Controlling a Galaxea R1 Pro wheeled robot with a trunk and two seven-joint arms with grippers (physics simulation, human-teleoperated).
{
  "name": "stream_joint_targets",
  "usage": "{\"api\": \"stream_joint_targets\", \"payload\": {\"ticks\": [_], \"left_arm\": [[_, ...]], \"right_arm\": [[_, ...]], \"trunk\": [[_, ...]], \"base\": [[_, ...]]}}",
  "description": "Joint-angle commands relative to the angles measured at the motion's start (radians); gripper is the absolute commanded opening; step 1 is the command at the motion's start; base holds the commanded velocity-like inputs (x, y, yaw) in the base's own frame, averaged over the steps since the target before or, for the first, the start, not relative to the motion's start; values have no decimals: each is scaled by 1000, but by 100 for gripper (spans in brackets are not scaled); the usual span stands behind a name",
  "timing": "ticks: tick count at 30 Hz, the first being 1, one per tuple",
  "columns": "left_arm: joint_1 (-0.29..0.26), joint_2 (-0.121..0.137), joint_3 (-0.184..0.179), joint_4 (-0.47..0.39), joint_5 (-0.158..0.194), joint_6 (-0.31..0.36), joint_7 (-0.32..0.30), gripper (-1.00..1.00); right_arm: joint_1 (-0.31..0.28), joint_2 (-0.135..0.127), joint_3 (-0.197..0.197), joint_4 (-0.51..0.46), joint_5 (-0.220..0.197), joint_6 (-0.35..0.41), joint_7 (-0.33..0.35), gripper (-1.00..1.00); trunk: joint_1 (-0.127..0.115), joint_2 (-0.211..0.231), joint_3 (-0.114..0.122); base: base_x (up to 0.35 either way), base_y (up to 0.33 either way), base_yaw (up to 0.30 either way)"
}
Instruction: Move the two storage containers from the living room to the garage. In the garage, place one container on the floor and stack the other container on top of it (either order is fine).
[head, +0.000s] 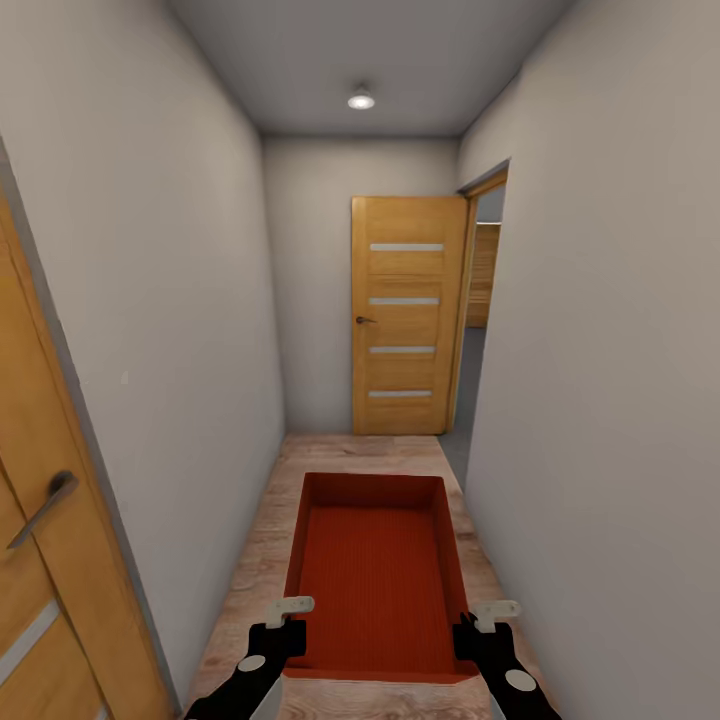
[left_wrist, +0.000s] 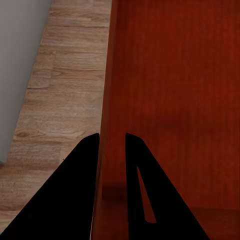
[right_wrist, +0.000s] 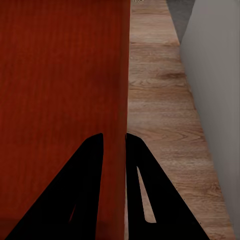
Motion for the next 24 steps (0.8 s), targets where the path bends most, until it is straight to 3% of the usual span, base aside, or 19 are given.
{"api": "stream_joint_targets", "payload": {"ticks": [1,24], "left_arm": [[-2,-1,17,-26,-5,-2,7,-100],[-2,0,17,-26,-5,-2,7,-100]], "right_arm": [[1,0,14,2,23,-3,7,-100],[1,0,15,2,22,-3,7,-100]], "trunk": [[1,-1,0],[1,-1,0]], "base": [[328,0,0],[328,0,0]]}}
